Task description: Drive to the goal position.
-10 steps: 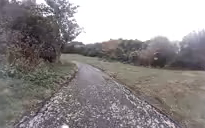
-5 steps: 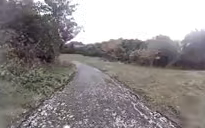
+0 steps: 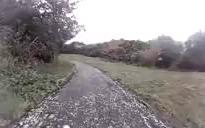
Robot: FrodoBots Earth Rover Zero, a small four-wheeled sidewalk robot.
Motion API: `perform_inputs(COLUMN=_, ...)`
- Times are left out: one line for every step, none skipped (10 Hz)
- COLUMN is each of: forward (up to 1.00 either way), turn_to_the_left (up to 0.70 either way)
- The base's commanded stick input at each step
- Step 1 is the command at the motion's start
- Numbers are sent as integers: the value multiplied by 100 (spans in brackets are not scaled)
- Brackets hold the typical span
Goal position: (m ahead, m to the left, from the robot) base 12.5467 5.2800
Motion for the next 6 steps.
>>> perform_inputs(forward=70, turn_to_the_left=0)
perform_inputs(forward=70, turn_to_the_left=0)
perform_inputs(forward=70, turn_to_the_left=0)
perform_inputs(forward=70, turn_to_the_left=0)
perform_inputs(forward=70, turn_to_the_left=0)
perform_inputs(forward=70, turn_to_the_left=0)
